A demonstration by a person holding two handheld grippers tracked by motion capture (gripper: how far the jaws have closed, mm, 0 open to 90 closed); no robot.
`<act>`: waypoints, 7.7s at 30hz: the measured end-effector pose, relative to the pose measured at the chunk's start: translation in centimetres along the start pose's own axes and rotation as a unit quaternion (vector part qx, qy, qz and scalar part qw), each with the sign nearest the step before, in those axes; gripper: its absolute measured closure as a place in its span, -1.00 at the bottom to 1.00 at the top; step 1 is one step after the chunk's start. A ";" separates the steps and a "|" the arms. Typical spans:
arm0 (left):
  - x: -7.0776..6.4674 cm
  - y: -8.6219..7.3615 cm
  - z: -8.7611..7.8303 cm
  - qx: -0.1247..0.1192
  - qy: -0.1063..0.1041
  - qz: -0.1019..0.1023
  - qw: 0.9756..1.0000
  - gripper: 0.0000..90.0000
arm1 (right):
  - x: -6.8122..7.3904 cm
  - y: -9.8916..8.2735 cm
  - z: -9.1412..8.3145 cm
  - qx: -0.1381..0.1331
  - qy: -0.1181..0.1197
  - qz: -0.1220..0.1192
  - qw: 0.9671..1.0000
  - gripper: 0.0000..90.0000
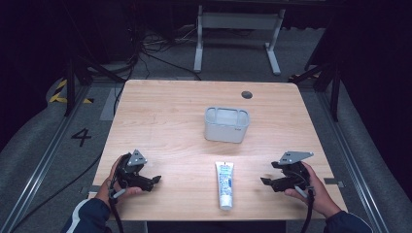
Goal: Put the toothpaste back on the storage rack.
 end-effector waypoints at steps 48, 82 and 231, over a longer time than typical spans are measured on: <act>0.0 0.0 0.0 -0.001 0.000 -0.003 1.000 -0.99 | 9.2 6.8 5.5 0.031 0.045 -0.013 0.998 -0.48; 0.0 0.0 0.0 -0.001 -0.001 -0.003 1.000 -0.99 | 10.0 6.9 9.0 0.101 0.002 -0.033 0.994 -0.28; 0.0 0.0 0.0 -0.002 -0.001 -0.003 1.000 -0.99 | 2.6 16.8 -4.5 -0.169 0.019 -0.069 0.983 0.46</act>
Point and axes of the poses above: each handheld gripper's, and its own axes: z roughly forward along the jaws, y roughly out of its top, x roughly to its left, the point moved 7 cm from there along z, roughly forward along the jaws, and after that the axes turned 1 degree about -y, right-handed, at the moved point
